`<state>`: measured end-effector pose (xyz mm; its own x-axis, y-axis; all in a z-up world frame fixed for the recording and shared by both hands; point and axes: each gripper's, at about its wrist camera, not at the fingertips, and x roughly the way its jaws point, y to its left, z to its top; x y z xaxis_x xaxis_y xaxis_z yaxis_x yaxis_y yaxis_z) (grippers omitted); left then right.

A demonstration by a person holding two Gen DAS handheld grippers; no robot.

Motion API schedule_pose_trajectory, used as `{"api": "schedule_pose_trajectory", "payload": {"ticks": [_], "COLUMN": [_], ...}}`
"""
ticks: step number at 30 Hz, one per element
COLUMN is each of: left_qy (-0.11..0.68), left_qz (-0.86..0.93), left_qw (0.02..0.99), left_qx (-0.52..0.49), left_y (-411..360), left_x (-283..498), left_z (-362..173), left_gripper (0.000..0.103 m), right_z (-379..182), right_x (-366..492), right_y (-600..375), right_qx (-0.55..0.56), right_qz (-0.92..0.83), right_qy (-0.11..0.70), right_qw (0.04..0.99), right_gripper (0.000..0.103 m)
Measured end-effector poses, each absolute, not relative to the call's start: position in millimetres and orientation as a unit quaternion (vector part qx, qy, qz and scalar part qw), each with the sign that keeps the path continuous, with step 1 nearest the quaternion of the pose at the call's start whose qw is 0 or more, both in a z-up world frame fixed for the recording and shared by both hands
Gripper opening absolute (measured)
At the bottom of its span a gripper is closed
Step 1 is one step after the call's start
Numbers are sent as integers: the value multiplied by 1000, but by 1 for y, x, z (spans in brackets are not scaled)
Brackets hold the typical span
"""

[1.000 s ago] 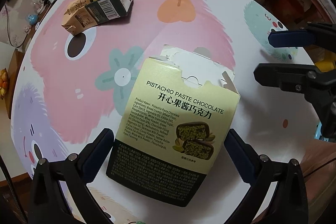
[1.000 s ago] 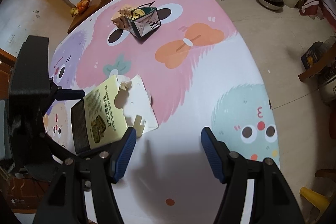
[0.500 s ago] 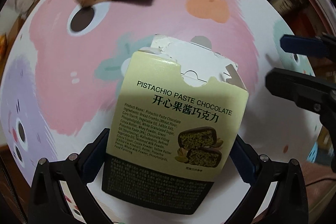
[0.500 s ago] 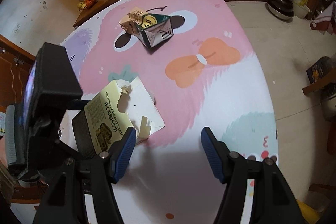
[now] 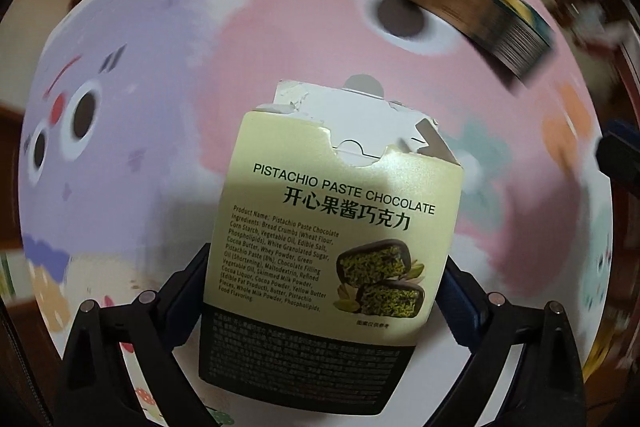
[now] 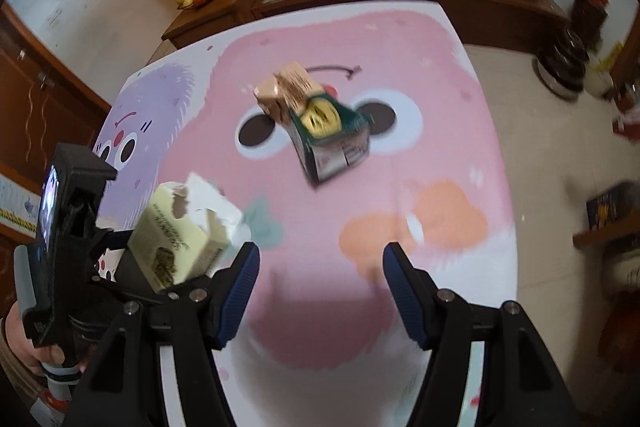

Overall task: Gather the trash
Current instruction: 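Grasp the brown-green milk carton with the right gripper while the left gripper holds the box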

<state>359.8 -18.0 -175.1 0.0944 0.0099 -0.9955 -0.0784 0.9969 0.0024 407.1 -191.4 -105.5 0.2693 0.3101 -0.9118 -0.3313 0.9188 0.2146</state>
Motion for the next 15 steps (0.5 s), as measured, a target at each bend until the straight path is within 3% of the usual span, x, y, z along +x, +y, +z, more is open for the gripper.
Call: {"api": "schedule_pose_trajectory", "payload": {"ticks": [15], "left_qy": [649], "left_qz": [111], "left_qw": [746], "left_qx": [-97], "left_y": [18], "left_x": [327], "left_z": [-161], "left_gripper": [98], "right_z": [-125], "right_x": [493], "right_y": [-136], "right_qx": [-85], "right_qz": [243], "right_qy": [553], "right_qw": [792], "right_gripper": [65]}}
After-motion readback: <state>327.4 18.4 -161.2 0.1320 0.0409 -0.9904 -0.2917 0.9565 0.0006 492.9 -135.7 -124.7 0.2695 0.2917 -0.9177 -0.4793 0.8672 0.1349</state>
